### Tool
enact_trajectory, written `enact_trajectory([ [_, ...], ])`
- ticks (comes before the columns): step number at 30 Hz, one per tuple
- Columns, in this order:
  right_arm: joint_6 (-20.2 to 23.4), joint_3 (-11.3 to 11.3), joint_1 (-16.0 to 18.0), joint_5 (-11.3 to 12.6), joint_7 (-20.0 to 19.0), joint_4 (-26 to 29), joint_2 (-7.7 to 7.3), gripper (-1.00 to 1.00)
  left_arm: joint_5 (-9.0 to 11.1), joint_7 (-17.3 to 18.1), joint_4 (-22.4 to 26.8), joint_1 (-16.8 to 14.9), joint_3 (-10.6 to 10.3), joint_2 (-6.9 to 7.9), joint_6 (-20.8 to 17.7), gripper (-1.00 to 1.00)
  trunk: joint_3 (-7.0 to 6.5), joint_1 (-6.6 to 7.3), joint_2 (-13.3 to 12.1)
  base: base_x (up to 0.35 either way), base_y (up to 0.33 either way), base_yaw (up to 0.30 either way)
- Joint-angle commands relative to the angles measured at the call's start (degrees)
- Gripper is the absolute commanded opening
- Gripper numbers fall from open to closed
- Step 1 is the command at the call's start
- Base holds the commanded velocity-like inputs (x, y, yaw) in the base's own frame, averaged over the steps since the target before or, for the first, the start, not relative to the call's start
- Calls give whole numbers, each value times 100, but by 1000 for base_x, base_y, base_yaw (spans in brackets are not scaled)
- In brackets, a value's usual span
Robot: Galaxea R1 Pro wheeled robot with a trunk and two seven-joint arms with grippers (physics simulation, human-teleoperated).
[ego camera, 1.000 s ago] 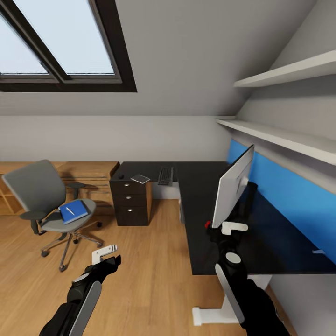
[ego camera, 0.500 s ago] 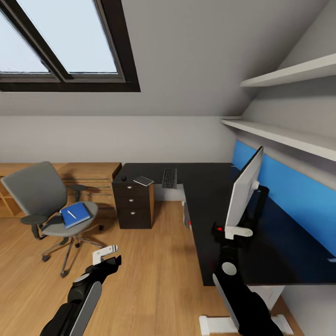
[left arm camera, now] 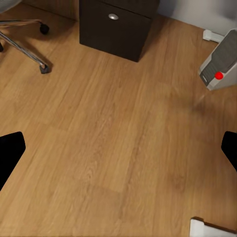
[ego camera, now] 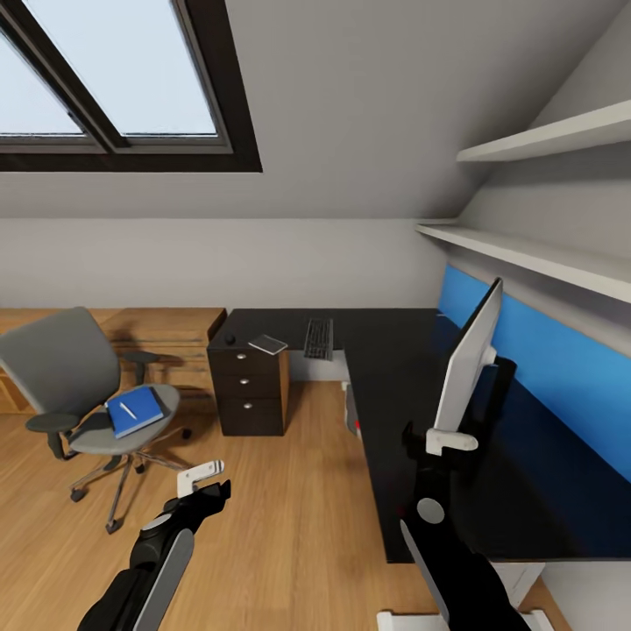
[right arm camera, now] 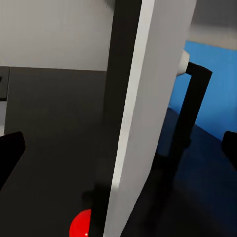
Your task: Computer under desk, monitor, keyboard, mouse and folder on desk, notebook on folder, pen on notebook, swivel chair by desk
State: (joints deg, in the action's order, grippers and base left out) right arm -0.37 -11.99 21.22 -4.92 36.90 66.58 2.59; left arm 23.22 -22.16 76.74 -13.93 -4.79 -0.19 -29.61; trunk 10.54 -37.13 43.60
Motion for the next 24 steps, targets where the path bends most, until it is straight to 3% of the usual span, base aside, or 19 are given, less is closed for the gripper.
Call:
enact_trajectory([
  [1,-1,-2,5,-21,27,-6,-2,100,60,-53,8,-6,-8,1,-15,100,9,-2,7,111,0,0],
  [6,1,9,5,-12,27,-28,-5,100,60,-48,8,-5,-9,1,-17,100,9,-2,7,137,0,0],
  [9,8,273,5,-6,22,-33,-9,100,61,-51,8,-4,-5,3,-18,100,9,-2,7,11,0,0],
  [17,10,511,19,-1,-3,-215,-13,100,69,-55,8,-4,-5,2,-18,100,9,-2,7,0,0,0],
  [24,8,571,30,4,-15,-286,-36,100,69,-58,8,-4,-5,1,-18,100,9,-2,7,0,0,0],
])
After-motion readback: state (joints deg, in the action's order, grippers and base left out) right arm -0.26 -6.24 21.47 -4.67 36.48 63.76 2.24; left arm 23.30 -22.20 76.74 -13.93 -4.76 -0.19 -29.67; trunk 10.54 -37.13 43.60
